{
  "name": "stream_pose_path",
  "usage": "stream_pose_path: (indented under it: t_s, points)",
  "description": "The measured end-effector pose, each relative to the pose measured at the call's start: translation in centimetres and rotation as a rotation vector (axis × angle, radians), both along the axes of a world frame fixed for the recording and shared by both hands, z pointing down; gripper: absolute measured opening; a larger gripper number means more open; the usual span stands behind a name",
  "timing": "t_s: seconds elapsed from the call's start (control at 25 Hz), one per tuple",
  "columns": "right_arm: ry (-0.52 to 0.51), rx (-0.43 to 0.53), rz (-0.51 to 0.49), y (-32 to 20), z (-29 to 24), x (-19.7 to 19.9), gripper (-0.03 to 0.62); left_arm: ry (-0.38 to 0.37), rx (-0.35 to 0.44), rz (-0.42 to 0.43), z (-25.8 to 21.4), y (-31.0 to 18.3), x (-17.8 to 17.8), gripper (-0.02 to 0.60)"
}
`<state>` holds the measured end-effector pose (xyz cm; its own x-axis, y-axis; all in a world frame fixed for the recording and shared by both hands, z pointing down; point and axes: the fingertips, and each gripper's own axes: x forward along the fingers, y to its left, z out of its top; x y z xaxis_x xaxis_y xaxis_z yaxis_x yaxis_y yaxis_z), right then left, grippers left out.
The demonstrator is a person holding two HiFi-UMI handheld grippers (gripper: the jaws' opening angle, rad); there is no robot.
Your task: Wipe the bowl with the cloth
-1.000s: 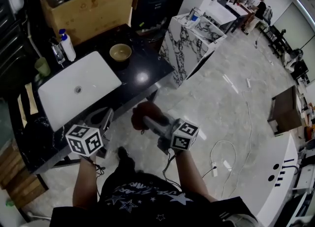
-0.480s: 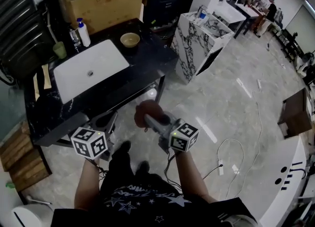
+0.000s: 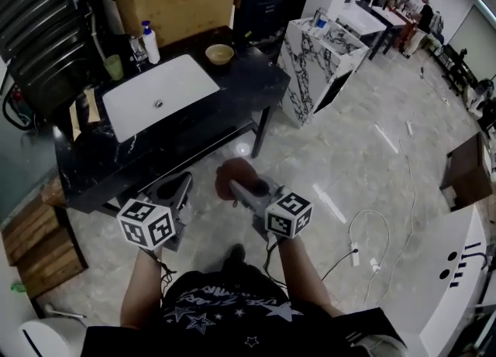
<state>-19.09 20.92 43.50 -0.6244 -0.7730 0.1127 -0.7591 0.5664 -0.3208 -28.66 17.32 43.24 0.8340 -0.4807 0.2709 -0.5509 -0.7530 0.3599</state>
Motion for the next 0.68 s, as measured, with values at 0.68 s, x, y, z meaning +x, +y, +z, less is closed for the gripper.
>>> stream_pose_path:
  t_s: [0.68]
  points:
    - [0.069, 0.012, 0.035, 10.4, -0.2, -19.2, 0.046, 0.032, 0.046, 0.014, -0.5, 11.0, -19.3, 0.008]
